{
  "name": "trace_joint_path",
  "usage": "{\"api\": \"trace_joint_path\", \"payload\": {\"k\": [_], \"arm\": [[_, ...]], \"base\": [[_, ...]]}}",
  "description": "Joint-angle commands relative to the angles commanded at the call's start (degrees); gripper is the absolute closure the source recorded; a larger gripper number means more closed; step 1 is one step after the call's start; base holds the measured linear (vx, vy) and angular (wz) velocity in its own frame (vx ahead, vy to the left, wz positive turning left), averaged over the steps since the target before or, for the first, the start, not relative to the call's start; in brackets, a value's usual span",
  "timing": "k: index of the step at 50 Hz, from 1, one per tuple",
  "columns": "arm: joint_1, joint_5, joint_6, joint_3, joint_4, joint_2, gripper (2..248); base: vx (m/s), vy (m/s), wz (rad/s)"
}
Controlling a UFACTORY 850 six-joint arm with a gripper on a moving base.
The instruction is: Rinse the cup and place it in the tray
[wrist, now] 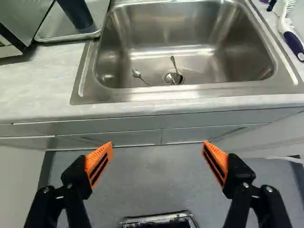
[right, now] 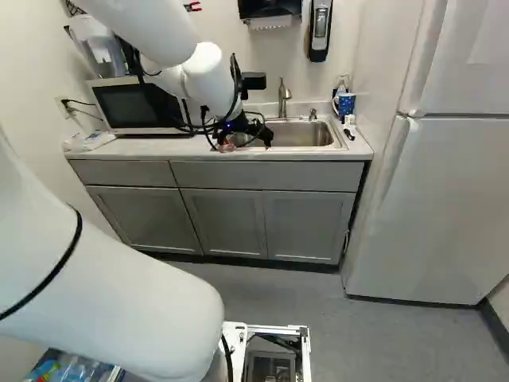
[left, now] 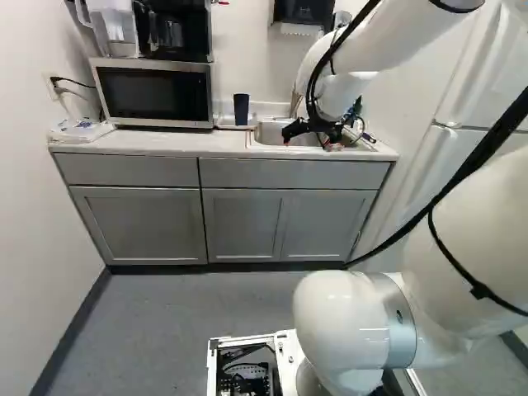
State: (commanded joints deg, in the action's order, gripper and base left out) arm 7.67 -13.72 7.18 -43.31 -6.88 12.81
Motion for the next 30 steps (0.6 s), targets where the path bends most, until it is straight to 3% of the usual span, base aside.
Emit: {"api": "trace_joint_path", "payload": {"k": [30], "arm": [[-2.0,17.0,-1.9,10.2,1.8,0.9,3]], "base": [[0.0,0.0,0.0]]}}
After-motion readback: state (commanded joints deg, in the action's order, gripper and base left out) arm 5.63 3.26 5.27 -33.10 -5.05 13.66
